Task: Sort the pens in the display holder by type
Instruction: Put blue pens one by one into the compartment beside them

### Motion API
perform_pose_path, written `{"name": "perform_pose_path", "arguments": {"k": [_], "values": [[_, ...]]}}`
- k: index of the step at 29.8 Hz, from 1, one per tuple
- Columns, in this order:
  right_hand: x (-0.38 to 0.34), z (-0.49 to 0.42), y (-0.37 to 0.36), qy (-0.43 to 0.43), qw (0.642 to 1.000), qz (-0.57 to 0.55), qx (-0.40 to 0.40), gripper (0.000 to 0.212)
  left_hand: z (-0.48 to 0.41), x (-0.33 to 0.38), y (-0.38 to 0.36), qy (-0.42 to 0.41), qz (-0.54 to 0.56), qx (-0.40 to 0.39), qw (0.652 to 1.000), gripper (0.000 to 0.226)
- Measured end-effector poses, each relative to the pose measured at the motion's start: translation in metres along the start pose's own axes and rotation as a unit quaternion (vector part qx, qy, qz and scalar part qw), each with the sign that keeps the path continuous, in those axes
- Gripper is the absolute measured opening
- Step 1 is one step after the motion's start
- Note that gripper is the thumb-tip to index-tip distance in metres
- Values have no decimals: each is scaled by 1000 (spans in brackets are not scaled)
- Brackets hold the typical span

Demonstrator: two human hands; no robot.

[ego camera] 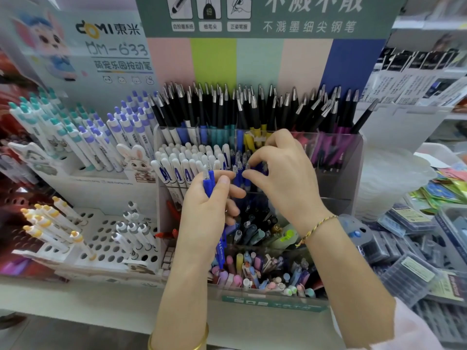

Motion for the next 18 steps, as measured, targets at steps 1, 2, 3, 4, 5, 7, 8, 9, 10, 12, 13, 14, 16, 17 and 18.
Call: {"name": "perform_pose_path", "arguments": {"k": [1, 2, 3, 4, 5, 7, 8, 9, 10, 12, 13, 14, 16, 17, 18], "values": [[4, -1, 4, -20, 998, -51, 8, 20, 1, 1, -1, 1, 8, -4, 1000, 15], [10, -2, 12, -46, 992, -117, 32, 18, 1, 2, -3, 4, 21, -13, 1000, 13], [14, -2, 22, -64, 981, -174, 63, 12, 1, 3, -6, 11, 38, -26, 999, 15], [16, -2, 31, -75, 972, -208, 82, 7, 2, 3, -9, 18, 50, -41, 998, 23], [17, -1, 37, -83, 967, -228, 76, 6, 3, 4, -13, 23, 54, -59, 997, 33], [10, 0, 39, -90, 962, -259, -20, 8, 4, 5, -20, 20, 41, -95, 994, 44], [4, 2, 36, -89, 952, -279, -84, 10, 5, 4, -23, 20, 34, -108, 993, 44], [-1, 6, 32, -87, 939, -303, -141, 12, 6, 4, -26, 23, 28, -117, 992, 43], [-5, 9, 28, -82, 926, -323, -179, 12, 7, 3, -28, 28, 25, -124, 992, 40], [-9, 10, 25, -69, 915, -341, -203, 10, 7, 1, -31, 34, 19, -130, 991, 39], [-8, 10, 24, -67, 915, -344, -201, 8, 7, 2, -30, 31, 18, -129, 991, 39], [-6, 8, 24, -69, 918, -341, -191, 7, 7, 3, -29, 23, 19, -123, 992, 39], [-3, 4, 24, -82, 931, -321, -155, 7, 4, 7, -24, -6, 14, -101, 995, 38], [-3, 2, 23, -90, 933, -319, -140, 8, 3, 10, -22, -22, 3, -88, 996, 36], [-4, 0, 22, -93, 931, -326, -135, 8, 3, 11, -22, -34, -10, -80, 996, 35]]}}
Point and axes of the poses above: each hand's wrist, its own z-axis away from the middle knuckle, its own y-axis out of the back of the hand, x = y × z, the point moved 5 cm from there along -z, towards the middle knuckle, and after that the axes turned 1 degree about x, right-handed, at the moved point
